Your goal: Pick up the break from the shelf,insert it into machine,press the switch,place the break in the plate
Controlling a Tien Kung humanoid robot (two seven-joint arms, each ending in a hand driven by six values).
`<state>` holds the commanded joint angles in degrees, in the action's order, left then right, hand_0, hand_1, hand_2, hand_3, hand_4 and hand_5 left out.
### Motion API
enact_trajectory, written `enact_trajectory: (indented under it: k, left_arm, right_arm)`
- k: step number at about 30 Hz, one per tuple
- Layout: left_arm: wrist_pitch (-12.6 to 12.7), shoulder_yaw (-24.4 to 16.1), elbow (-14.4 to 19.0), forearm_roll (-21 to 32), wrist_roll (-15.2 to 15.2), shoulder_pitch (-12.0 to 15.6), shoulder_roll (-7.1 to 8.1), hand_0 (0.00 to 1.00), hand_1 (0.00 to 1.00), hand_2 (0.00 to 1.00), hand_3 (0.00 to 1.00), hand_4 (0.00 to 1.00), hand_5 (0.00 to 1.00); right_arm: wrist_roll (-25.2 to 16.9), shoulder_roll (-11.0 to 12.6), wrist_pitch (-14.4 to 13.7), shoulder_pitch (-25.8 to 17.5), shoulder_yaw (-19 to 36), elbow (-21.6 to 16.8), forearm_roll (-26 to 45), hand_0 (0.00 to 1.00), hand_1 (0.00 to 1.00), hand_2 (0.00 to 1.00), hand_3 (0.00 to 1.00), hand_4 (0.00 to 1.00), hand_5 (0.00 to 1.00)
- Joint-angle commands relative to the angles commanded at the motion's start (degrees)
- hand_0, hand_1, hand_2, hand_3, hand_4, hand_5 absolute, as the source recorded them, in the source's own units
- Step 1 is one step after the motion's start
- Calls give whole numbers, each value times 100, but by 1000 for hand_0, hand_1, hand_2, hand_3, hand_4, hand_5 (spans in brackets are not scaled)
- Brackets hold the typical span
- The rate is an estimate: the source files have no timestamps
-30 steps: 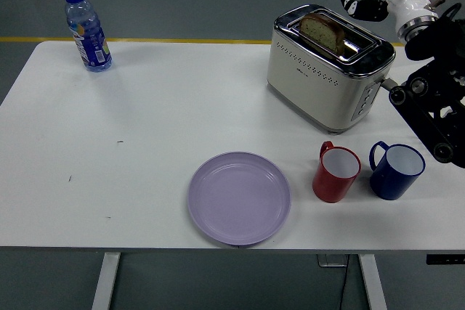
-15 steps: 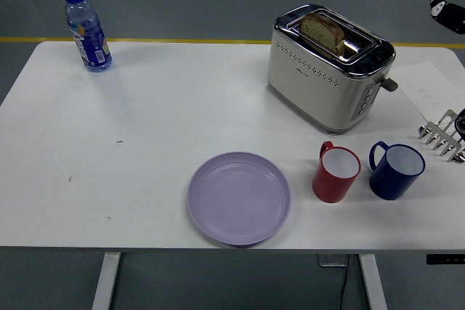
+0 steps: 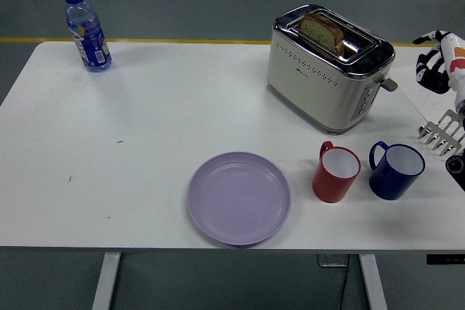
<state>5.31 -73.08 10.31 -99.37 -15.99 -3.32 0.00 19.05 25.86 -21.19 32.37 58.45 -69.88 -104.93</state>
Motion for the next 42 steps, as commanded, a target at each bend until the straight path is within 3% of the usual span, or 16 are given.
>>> enact_trajectory:
  k: [19,42]
  left_arm:
    - [-7,13,0,-1,9,-13,0,605,462,435,562,310,941]
    - [-19,27,0,2,9,-21,0,605,463,434,562,307,945]
  right_arm:
    - [22,-248,70,-101,-374,166,-18,206,248,353,618,481,2]
    - [1,-353,70,-125,-417,536,51,211,247,349,606,474,2]
